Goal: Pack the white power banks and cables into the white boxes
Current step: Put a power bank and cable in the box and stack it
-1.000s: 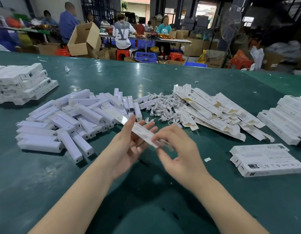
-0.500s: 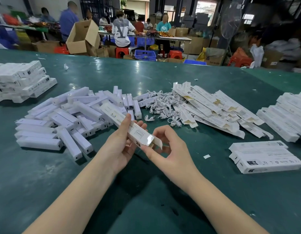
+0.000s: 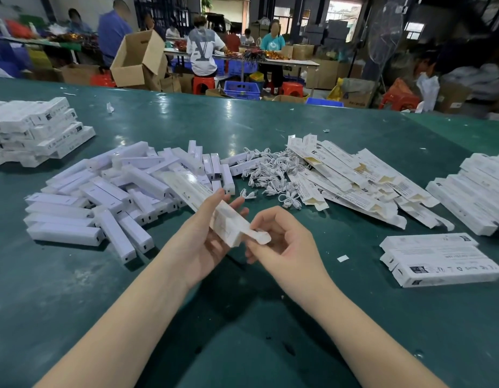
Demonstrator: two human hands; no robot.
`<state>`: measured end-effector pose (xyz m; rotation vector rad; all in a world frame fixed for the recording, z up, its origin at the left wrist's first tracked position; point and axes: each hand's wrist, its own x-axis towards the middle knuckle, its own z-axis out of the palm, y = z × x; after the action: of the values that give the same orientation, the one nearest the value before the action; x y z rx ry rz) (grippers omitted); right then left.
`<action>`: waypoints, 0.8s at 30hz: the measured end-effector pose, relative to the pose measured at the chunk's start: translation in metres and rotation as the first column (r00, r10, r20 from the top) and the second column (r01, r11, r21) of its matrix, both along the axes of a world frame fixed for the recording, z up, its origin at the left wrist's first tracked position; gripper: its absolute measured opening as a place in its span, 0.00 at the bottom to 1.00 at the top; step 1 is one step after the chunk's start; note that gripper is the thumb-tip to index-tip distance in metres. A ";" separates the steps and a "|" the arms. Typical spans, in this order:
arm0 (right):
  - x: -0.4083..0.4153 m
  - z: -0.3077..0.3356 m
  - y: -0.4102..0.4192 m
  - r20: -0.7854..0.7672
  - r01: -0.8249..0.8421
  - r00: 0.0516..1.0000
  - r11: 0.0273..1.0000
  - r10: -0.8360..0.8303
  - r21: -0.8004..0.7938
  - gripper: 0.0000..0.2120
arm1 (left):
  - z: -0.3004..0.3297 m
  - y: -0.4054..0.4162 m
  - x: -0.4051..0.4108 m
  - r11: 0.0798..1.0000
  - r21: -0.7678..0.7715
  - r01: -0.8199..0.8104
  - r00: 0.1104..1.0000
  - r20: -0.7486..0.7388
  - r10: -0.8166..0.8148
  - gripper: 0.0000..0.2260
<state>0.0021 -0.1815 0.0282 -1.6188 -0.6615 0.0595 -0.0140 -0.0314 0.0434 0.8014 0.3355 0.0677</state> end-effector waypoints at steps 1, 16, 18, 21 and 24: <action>0.000 -0.001 -0.001 0.142 0.049 0.989 0.996 -0.037 -0.081 0.10 | -0.001 0.001 0.000 1.000 0.008 -0.004 1.000 -0.018 0.004 0.22; -0.010 0.000 0.006 0.374 0.076 0.927 0.990 -0.027 -0.115 0.09 | 0.004 0.005 -0.004 0.952 -0.304 0.032 0.999 0.025 -0.025 0.13; -0.013 0.003 0.006 0.126 0.031 0.992 0.995 -0.019 -0.095 0.07 | 0.006 0.002 -0.002 0.933 -0.358 -0.019 0.999 0.031 0.032 0.08; -0.015 0.001 0.010 0.009 -0.008 1.000 0.997 0.009 -0.082 0.09 | 0.008 -0.004 0.000 0.929 -0.362 -0.071 0.997 0.008 0.079 0.15; -0.015 -0.002 0.014 0.004 0.000 1.000 0.999 0.000 -0.055 0.08 | 0.008 -0.008 0.002 0.952 -0.289 -0.103 0.995 -0.034 0.097 0.24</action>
<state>-0.0133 -0.1678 0.0267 -1.6718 -0.6674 0.0750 -0.0121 -0.0397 0.0517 0.4935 0.3941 0.1029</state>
